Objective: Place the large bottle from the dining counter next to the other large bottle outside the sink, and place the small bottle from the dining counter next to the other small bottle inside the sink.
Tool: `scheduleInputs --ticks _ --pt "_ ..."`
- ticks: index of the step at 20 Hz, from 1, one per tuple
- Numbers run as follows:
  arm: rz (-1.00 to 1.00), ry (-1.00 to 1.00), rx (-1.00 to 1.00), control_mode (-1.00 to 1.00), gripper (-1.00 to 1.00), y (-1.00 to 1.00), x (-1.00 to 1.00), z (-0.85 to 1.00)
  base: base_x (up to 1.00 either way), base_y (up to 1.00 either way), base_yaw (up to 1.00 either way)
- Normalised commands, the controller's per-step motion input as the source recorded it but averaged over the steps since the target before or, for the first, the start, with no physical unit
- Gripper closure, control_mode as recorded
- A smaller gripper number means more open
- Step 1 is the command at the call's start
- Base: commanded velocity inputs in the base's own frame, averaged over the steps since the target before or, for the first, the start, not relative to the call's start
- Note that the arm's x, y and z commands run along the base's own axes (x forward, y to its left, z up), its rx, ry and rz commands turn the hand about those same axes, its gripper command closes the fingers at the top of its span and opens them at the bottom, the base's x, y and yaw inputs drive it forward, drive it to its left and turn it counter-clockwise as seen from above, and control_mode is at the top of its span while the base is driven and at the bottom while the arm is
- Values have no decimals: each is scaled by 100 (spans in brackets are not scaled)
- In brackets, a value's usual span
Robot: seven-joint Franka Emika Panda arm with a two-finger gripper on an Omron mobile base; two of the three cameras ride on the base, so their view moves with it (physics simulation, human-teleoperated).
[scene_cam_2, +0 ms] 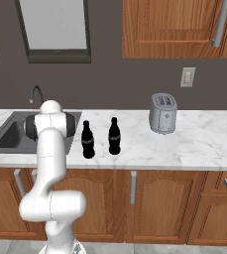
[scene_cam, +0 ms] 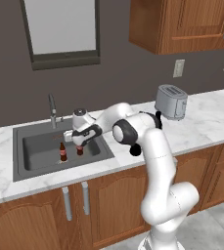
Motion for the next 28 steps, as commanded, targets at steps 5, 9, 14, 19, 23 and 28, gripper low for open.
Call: scheduleInputs --ticks 5,9,14,19,23,28 --pt "0 0 -2 -100 100 0 13 -21 0 0 0" --pt "0 0 0 -100 100 3 0 0 0 0 0" --pt "0 0 0 -100 100 0 0 0 0 0 0" --pt "0 0 0 -100 -100 0 0 0 0 0 0" --pt "0 0 0 -100 -100 0 0 -2 0 0 0" --pt "0 0 0 -100 -100 0 0 -5 0 0 0"
